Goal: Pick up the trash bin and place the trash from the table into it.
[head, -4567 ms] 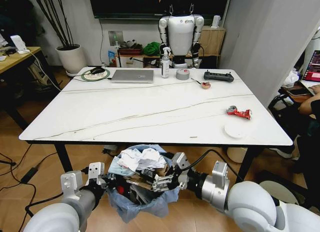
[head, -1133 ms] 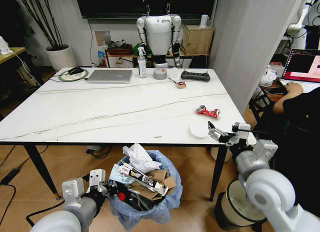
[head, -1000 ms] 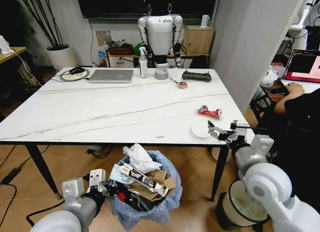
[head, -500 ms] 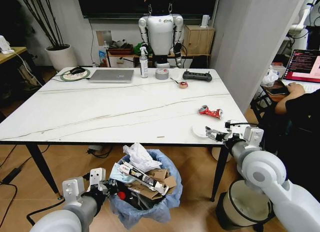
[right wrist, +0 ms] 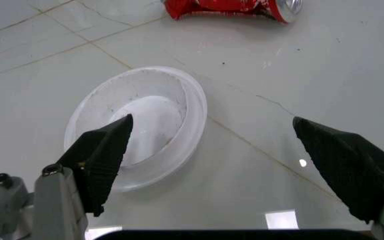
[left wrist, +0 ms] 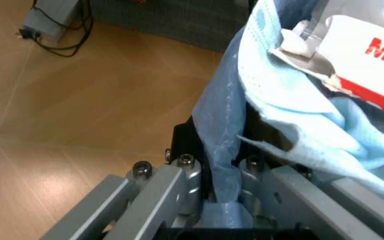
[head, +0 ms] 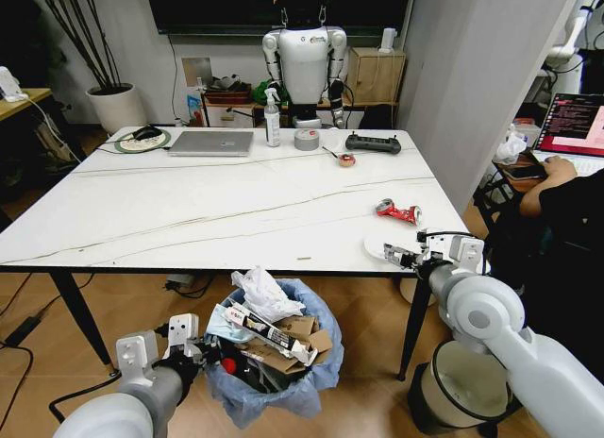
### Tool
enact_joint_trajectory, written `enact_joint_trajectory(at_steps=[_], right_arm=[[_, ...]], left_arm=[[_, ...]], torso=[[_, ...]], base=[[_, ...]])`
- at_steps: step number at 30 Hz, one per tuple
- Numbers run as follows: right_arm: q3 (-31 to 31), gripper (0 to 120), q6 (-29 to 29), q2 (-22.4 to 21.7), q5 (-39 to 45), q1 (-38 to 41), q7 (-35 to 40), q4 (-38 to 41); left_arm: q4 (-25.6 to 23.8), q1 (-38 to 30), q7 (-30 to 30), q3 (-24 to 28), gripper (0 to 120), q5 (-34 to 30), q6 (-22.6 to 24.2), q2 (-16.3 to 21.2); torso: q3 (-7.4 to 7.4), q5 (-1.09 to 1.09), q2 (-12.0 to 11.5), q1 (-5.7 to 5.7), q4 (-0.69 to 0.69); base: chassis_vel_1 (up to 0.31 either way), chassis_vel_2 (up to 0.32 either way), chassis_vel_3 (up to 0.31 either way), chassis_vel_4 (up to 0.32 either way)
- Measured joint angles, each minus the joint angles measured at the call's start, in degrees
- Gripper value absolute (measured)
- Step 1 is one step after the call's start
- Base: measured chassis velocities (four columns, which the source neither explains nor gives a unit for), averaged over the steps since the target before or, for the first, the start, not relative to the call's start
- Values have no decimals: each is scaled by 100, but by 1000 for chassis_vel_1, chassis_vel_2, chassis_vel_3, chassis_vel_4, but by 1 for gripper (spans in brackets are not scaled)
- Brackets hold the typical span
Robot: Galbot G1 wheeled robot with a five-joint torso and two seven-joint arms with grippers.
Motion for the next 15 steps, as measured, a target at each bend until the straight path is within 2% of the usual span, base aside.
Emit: enact_joint_trajectory(at_steps=[4,8,12,13,15], right_arm=[[-8,74,3,-24,-13,3,-10,-17],[-8,54,5,-58,-34,-31,-30,-31],[-16,49,7,-71,-45,-37,-34,-30],[-41,39,10,-96,-58,-32,-37,-29],[-80,33,15,-122,-64,-6,-38,-30]], left_arm=[[0,3,4,1,2,0,0,-11],[0,2,60,2,2,9,0,-9],[0,-5,65,2,2,10,0,-7],[0,-17,70,-2,2,11,0,-6],[0,-28,72,-7,2,11,0,-6]], torso=[[0,0,0,0,0],[0,0,0,0,0],[0,0,0,0,0],[0,-1,0,0,0],[0,-1,0,0,0]], base=[[0,0,0,0],[0,0,0,0],[0,0,0,0],[0,0,0,0],[0,0,0,0]])
